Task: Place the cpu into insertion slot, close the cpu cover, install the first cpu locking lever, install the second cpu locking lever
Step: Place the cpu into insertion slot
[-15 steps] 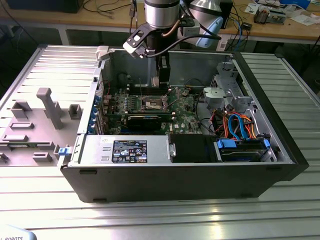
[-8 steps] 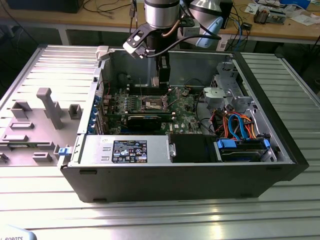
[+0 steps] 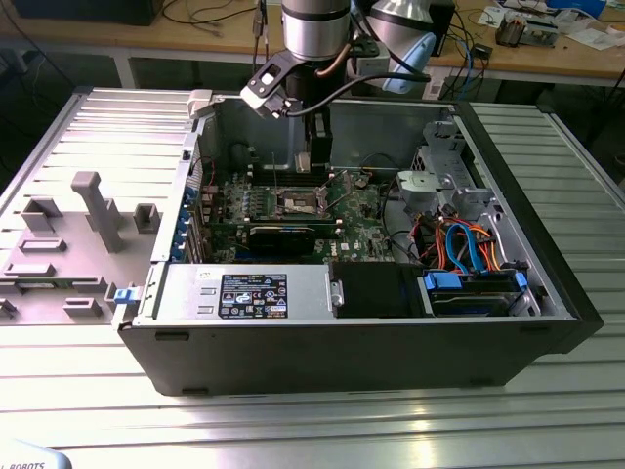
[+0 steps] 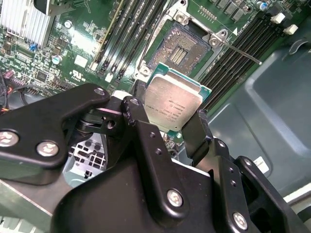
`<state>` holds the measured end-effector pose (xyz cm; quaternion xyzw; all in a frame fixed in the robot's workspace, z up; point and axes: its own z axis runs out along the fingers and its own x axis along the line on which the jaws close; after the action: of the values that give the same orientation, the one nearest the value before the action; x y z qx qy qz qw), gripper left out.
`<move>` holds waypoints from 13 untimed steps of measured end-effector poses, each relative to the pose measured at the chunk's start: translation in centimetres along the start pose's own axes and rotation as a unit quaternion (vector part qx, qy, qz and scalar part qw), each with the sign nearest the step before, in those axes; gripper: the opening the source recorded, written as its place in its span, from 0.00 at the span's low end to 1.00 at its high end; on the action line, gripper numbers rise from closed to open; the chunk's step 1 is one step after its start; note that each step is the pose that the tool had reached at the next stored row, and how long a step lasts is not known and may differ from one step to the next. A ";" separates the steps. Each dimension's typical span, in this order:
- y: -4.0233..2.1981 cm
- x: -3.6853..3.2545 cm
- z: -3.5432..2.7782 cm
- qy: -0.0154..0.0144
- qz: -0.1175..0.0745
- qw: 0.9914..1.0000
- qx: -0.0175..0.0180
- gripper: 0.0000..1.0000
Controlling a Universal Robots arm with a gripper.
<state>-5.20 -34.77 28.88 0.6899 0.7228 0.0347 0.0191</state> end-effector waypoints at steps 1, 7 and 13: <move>-0.01 0.00 0.10 0.000 0.000 1.000 0.000 0.54; -0.07 -0.02 0.94 0.000 0.000 1.000 0.000 0.54; -0.07 -0.02 0.96 0.000 0.000 1.000 0.000 0.54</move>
<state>-5.20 -34.77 27.92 0.6899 0.7228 0.0347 0.0191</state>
